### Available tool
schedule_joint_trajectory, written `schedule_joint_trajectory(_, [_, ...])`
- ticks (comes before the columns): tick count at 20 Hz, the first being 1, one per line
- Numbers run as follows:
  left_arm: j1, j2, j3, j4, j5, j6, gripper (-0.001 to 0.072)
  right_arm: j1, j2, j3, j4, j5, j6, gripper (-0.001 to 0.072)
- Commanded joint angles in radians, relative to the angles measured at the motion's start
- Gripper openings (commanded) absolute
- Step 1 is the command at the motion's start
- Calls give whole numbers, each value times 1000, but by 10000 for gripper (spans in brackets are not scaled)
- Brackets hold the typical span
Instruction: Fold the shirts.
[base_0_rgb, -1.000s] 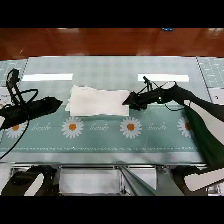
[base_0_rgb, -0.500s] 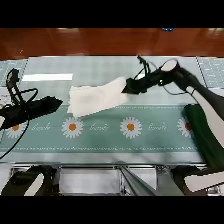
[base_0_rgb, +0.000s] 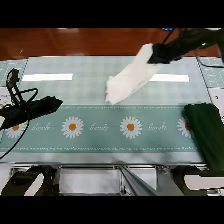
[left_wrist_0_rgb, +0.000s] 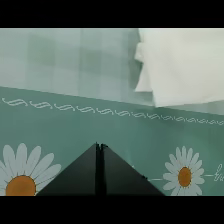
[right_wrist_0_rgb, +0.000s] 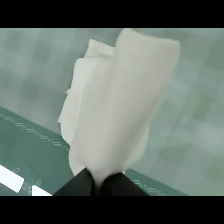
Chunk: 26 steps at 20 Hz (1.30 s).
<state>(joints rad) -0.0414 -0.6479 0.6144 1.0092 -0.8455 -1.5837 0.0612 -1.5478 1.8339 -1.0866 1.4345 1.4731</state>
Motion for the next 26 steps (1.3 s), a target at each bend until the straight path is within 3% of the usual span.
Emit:
schedule_joint_trajectory(1, [0,-1,0,-14,-2,0,16,-172,45,58,-38,105,49,22])
schedule_joint_trajectory(7, [-1,-1,0,-83,15,2,16,-541,117,57,-17,233,66,21])
schedule_joint_trajectory(11, [-1,-1,0,-83,16,2,16,-790,178,56,-128,344,118,21])
schedule_joint_trajectory(15, [0,-1,0,-83,16,28,16,-975,250,26,-129,380,141,22])
schedule_joint_trajectory(24, [-1,-1,0,-83,19,48,17,-1197,494,-531,-456,426,169,25])
schedule_joint_trajectory(25, [0,-1,0,-83,20,51,16,-1199,518,-608,-477,426,175,41])
schedule_joint_trajectory(26, [0,-1,0,-83,27,55,16,-1198,533,-671,-488,427,177,256])
